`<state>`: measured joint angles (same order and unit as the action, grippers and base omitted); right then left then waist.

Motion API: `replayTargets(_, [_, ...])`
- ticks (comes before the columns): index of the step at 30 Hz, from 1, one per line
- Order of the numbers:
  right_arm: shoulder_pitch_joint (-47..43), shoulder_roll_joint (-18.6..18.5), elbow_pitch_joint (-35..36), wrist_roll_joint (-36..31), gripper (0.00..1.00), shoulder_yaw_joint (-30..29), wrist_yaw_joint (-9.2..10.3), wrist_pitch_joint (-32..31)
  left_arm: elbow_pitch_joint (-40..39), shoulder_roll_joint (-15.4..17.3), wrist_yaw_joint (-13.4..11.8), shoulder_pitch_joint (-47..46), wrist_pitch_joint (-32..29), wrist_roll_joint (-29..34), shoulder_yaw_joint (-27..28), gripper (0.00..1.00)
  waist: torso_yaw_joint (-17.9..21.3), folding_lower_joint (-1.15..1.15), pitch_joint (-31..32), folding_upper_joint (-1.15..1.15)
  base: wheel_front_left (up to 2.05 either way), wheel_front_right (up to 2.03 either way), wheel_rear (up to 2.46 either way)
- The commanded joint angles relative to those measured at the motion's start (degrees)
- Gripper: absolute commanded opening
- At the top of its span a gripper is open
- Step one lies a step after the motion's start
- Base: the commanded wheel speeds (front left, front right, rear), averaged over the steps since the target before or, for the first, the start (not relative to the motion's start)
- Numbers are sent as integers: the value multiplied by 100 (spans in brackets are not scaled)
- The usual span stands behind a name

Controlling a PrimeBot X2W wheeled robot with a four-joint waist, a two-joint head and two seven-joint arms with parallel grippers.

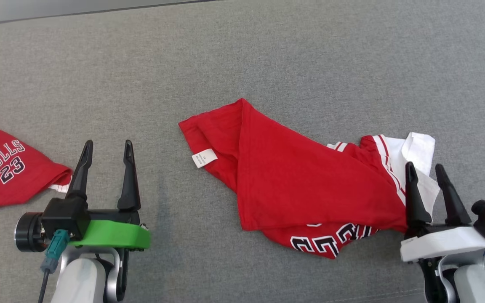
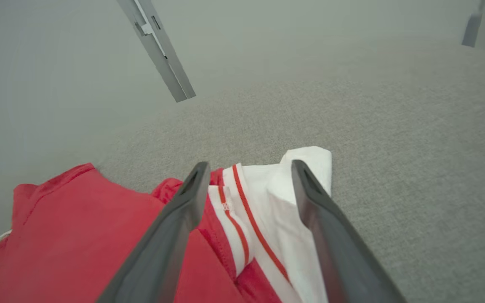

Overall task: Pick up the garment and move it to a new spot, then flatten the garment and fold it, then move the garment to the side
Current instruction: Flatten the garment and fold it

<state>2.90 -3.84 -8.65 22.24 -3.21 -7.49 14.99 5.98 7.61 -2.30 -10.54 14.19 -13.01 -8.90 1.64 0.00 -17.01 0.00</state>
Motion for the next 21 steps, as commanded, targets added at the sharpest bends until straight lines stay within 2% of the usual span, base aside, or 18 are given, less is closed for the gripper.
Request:
replayTargets(1, [100, -149, 119, -229, 100, 25, 1, -12, 14, 19, -33, 82, 4, -20, 28, 100, -42, 0, 74, 0, 0, 0, 0])
replayTargets(7, [314, -508, 651, -741, 100, 281, 0, -534, 18, 35, -119, 259, 35, -41, 65, 100, -158, 0, 259, 0, 0, 0, 0])
replayTargets(12, [180, -498, 915, -773, 100, 321, 0, -805, 14, 60, -150, 442, 40, -62, 63, 100, -249, 0, 420, 0, 0, 0, 0])
replayTargets(21, [14, -438, 1072, -723, 100, 292, 0, -916, -48, 79, -206, 563, 26, -94, 29, 100, -273, 0, 480, 0, 0, 0, 0])
